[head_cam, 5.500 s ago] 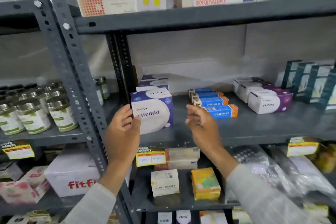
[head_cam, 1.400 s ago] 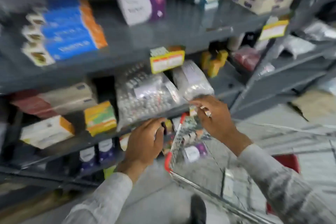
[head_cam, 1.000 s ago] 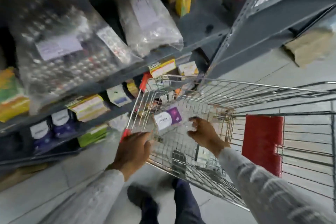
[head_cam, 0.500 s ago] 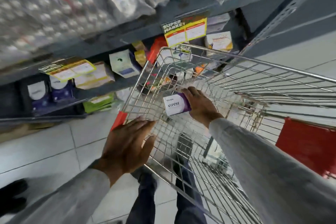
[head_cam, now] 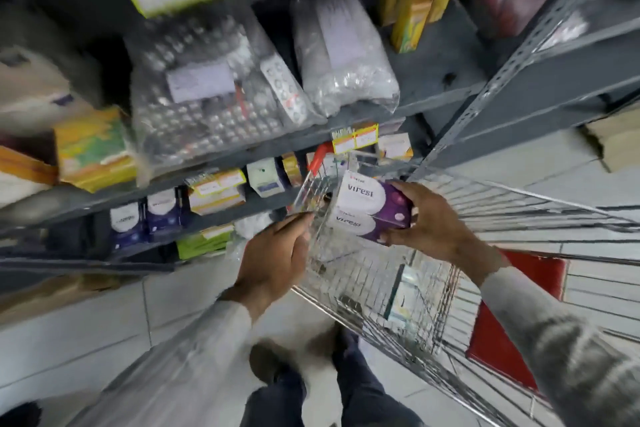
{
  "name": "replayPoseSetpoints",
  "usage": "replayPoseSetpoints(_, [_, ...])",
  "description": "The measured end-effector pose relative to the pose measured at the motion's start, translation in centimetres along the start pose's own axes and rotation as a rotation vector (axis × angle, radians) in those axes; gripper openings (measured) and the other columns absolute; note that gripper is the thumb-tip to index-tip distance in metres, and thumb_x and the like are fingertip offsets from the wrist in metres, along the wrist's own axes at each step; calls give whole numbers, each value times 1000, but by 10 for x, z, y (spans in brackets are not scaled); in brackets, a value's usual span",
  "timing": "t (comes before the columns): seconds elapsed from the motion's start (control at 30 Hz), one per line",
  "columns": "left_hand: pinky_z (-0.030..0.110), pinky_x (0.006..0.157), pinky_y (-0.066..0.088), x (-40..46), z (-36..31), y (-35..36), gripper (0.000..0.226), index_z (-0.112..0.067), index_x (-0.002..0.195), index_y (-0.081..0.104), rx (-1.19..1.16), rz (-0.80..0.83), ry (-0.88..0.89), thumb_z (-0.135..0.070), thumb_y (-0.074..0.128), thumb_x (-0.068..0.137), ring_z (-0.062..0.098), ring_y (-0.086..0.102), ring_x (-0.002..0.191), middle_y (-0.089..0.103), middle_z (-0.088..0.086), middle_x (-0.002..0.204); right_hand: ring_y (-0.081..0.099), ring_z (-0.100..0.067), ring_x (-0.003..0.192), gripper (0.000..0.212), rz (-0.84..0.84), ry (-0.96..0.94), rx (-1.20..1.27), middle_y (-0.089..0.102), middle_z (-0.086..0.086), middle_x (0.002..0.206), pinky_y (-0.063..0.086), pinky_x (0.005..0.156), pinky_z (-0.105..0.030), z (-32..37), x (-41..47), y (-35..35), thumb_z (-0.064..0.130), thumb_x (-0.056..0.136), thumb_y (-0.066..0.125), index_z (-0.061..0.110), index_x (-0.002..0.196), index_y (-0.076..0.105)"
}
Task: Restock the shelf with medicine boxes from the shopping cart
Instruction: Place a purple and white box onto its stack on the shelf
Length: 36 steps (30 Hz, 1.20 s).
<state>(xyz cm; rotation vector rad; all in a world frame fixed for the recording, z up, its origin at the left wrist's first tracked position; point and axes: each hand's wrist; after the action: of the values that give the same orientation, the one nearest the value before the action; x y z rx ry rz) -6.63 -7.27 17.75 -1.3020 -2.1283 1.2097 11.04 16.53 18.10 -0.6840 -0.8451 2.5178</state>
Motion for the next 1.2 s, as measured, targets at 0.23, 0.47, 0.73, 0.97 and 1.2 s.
replayPoseSetpoints(0.23, [13,117,26,15,-64,-178,41,-11,134,66,30,-573,304,-9,54,95,15,55,133,61,-3,138,58,-3,115,100,-277,-270,-109,56,11,131,49,95,-16,157,-36,-140,40,61,95,34,149,46])
replayPoseSetpoints(0.47, [52,121,31,39,-83,-302,43,-1,135,63,330,-852,479,-8,53,94,33,49,142,61,15,144,54,-14,123,97,-420,-500,-158,53,6,137,47,104,-33,293,-18,-224,40,68,92,32,151,42])
replayPoseSetpoints(0.73, [45,119,30,53,-51,-314,47,-8,141,60,597,-671,190,-29,43,102,28,56,137,61,13,145,54,-15,122,93,-208,-458,-184,51,3,141,50,96,-26,386,57,-225,33,75,88,36,153,39])
replayPoseSetpoints(0.97, [44,118,26,52,-54,-315,44,-10,140,60,542,-694,192,-28,43,105,26,56,137,62,10,145,52,-19,129,97,-128,-450,-155,44,3,143,47,109,-35,389,69,-209,29,83,83,40,159,24])
replayPoseSetpoints(1.2, [32,125,21,37,-57,-295,42,-4,138,62,230,-906,383,-9,53,97,27,51,140,59,8,144,52,-3,124,77,-507,-642,-175,45,10,148,47,101,-26,327,14,-189,33,88,76,37,154,37])
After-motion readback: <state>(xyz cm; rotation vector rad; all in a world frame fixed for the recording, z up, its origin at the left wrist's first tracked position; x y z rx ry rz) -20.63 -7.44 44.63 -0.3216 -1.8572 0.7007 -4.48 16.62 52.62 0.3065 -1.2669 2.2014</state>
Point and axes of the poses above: each hand's wrist, its own x-axis towards the middle knuckle, its own y-axis out of the palm, z = x × y
